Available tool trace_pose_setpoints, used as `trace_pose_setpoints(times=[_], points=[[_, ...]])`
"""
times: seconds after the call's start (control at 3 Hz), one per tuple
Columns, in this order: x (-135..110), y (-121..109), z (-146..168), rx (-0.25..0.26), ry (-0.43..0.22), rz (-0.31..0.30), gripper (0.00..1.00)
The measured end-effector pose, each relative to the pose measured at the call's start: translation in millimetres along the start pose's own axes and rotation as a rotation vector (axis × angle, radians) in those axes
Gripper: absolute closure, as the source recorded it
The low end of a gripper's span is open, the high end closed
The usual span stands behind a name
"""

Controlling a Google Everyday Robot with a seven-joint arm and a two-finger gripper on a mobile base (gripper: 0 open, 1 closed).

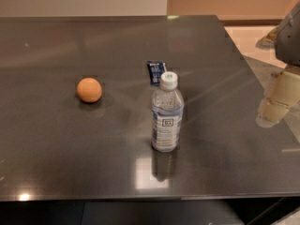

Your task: Knock blue plastic bottle over

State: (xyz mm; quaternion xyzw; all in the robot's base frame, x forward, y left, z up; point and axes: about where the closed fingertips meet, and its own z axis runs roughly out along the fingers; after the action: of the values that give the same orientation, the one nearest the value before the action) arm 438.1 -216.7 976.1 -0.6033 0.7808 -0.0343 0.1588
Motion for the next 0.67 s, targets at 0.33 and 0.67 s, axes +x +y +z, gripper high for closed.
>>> trace_pose_setpoints(times=[0.33, 0.67], points=[[-5, 0, -1, 0.006, -0.017, -0.009, 0.00], [-24, 0, 6, -0.016, -0.083, -0.041, 0.00]])
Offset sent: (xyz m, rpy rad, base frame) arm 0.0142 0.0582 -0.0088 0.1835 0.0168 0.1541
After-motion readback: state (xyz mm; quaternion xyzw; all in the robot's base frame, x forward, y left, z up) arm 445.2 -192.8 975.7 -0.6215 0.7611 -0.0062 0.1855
